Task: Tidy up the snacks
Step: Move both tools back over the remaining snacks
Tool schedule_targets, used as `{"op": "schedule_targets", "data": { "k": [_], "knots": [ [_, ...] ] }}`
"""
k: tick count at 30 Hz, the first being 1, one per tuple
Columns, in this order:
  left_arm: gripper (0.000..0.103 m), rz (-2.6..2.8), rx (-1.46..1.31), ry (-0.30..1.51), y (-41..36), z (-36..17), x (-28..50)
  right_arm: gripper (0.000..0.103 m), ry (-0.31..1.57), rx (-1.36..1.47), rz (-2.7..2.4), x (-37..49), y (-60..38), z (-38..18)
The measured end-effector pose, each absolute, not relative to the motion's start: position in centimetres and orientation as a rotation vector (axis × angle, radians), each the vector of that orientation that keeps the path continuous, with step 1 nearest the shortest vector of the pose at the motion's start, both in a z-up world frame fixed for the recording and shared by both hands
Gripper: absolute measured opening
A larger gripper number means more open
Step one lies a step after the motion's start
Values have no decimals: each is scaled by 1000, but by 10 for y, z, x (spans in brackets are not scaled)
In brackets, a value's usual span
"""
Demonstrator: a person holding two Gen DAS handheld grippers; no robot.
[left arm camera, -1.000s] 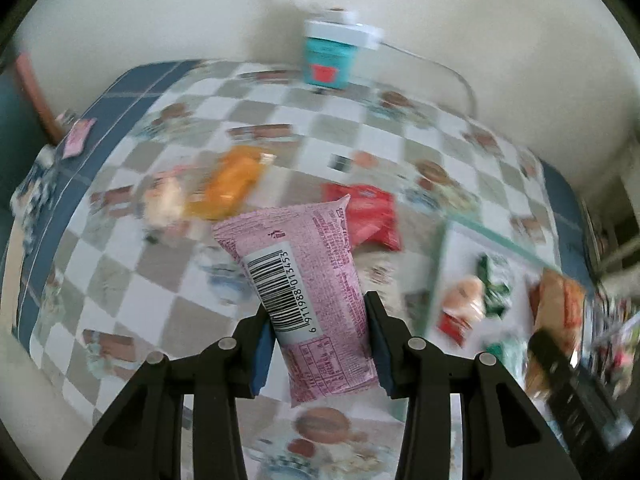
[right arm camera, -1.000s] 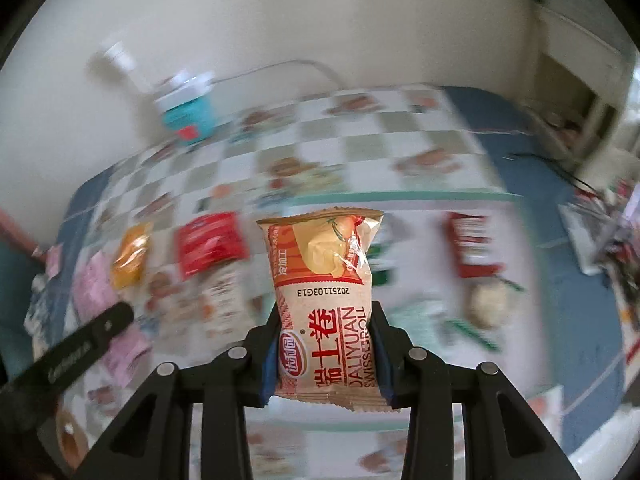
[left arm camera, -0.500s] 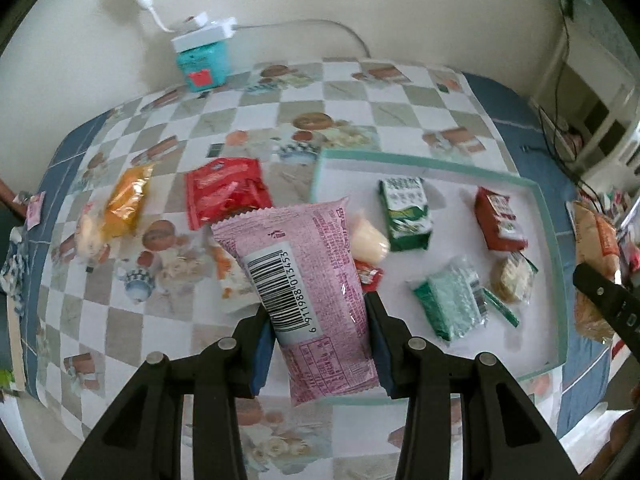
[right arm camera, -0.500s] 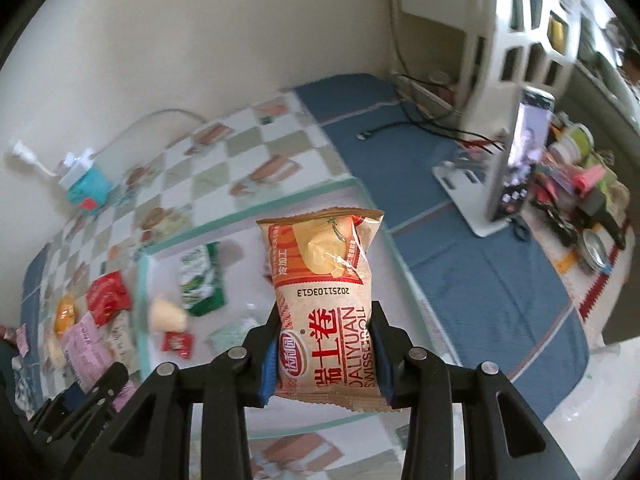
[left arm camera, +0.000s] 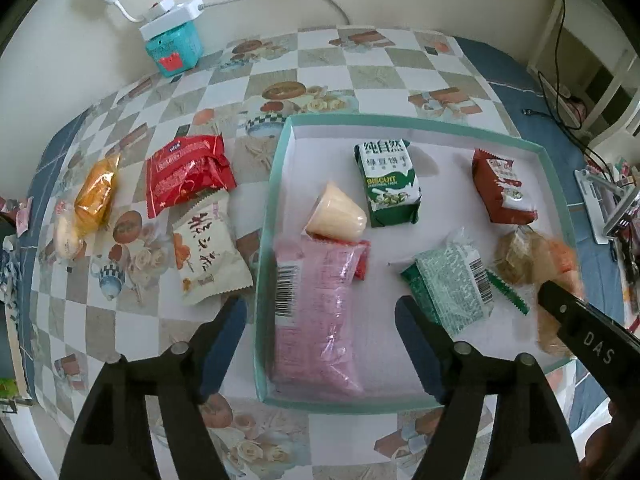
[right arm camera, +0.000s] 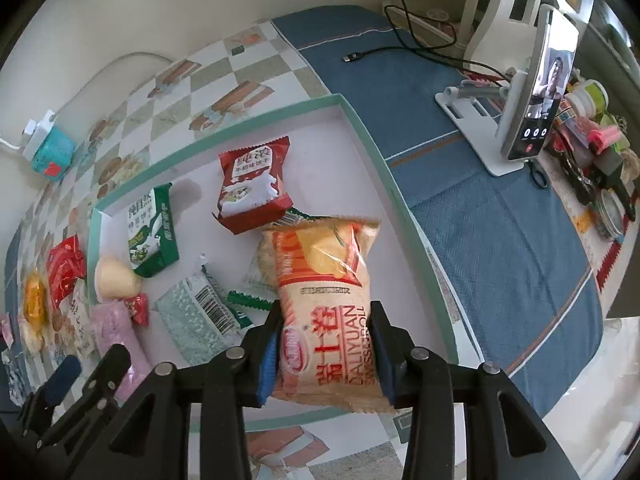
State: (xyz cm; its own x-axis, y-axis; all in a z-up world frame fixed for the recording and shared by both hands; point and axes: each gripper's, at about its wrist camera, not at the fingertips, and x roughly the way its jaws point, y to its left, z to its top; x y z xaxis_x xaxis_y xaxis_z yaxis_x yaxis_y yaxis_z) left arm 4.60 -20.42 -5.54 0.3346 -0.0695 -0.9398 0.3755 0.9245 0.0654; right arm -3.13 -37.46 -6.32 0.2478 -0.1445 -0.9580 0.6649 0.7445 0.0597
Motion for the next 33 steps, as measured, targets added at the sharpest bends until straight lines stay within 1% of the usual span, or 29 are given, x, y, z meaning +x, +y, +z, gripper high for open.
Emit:
{"op": "schedule_targets", "data": {
  "k": [1, 5, 6, 7, 9, 10, 11, 12, 14, 15, 16, 17, 25, 33],
  "knots": [
    [78, -295, 293, 1197, -204, -55, 46, 67, 1203, 511, -585, -31, -374, -63],
    [83, -283, 291, 1210, -200, -56, 49, 70, 1204, 498, -572, -26, -370, -61],
    [86, -279, 289, 1213, -199, -56, 49, 77, 1205, 494, -568, -25, -369, -61],
    [86, -271, 285, 1216, -197, -56, 51, 82, 1203, 487, -566, -24, -367, -61],
    [87, -249, 274, 1221, -192, -57, 53, 85, 1199, 474, -562, -23, -365, -60],
    [89, -233, 263, 1225, -188, -57, 55, 89, 1196, 466, -559, -22, -364, -60],
    [95, -220, 252, 1228, -185, -57, 57, 90, 1191, 459, -558, -21, -362, -59],
    [98, -200, 233, 1230, -180, -57, 60, 90, 1189, 452, -557, -20, -361, -58],
    [98, -168, 201, 1225, -170, -54, 64, 91, 1184, 438, -552, -18, -358, -56],
    [98, -154, 180, 1222, -164, -53, 67, 93, 1180, 431, -547, -17, -356, -56],
    [98, -143, 160, 1220, -159, -51, 69, 101, 1177, 426, -544, -16, -354, -55],
    [98, -127, 132, 1218, -152, -50, 72, 103, 1172, 418, -542, -15, -352, -54],
    [98, 12, -12, 1235, -92, -49, 98, 103, 1136, 371, -480, 0, -324, -42],
    [98, 105, -14, 1226, -48, -49, 114, 103, 1131, 336, -419, 18, -290, -37]
  ]
}}
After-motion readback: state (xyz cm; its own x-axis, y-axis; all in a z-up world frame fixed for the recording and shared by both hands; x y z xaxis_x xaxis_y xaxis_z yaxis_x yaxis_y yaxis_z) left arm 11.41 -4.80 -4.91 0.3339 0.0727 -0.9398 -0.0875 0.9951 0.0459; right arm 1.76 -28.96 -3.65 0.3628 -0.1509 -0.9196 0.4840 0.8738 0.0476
